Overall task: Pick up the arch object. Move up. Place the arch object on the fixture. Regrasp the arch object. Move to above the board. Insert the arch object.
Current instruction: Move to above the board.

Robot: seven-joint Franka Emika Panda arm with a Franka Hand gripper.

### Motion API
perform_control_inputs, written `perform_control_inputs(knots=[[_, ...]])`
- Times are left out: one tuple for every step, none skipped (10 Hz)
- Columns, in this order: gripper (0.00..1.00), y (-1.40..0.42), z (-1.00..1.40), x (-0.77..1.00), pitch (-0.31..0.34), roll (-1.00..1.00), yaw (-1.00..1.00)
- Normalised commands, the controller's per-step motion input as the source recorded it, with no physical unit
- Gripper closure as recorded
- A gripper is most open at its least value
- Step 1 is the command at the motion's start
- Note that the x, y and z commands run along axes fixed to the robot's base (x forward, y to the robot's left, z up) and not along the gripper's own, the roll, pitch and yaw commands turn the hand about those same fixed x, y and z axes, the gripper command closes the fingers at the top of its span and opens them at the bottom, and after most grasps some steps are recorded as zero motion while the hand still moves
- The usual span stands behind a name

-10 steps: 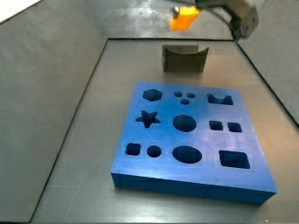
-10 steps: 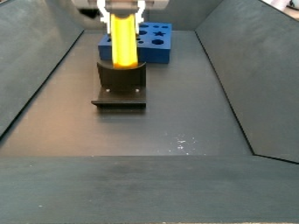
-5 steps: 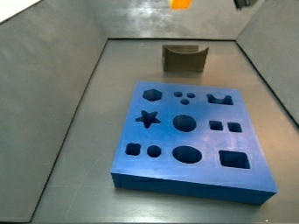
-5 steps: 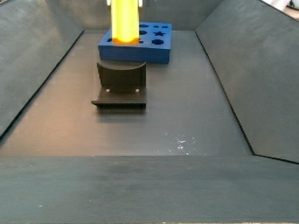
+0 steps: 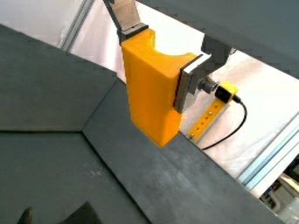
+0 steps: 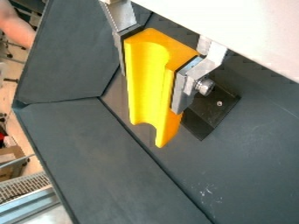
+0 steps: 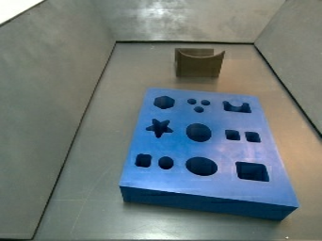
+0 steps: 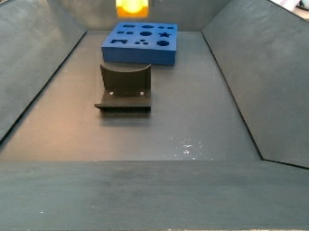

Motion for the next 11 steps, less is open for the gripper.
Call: perform_control_inputs(knots=[[1.00, -0.01, 0.58, -0.01, 0.113, -0.04, 0.07], [1.00, -0.02, 0.49, 0.01, 0.113, -0.04, 0.08], [1.00, -0.02, 0.32, 0.02, 0.119, -0.04, 0.08], [1.00, -0.02, 0.19, 0.02, 0.114, -0.04, 0.08], [1.00, -1.00, 0.09, -0.39, 0.029, -1.00, -0.14], [1.00, -1.00, 0.08, -0.39, 0.025, -1.00, -0.14], [1.00, -1.00, 0.10, -0.42, 0.014, -1.00, -0.13], [1.00, -1.00, 0.09, -0.42, 0.011, -1.00, -0.13], [1.00, -1.00, 0.09, -0.43, 0.020, -1.00, -0.13], [1.00, -1.00, 0.10, -0.43, 0.027, -1.00, -0.13], [1.00, -1.00, 0.09, -0.45, 0.029, -1.00, -0.12]])
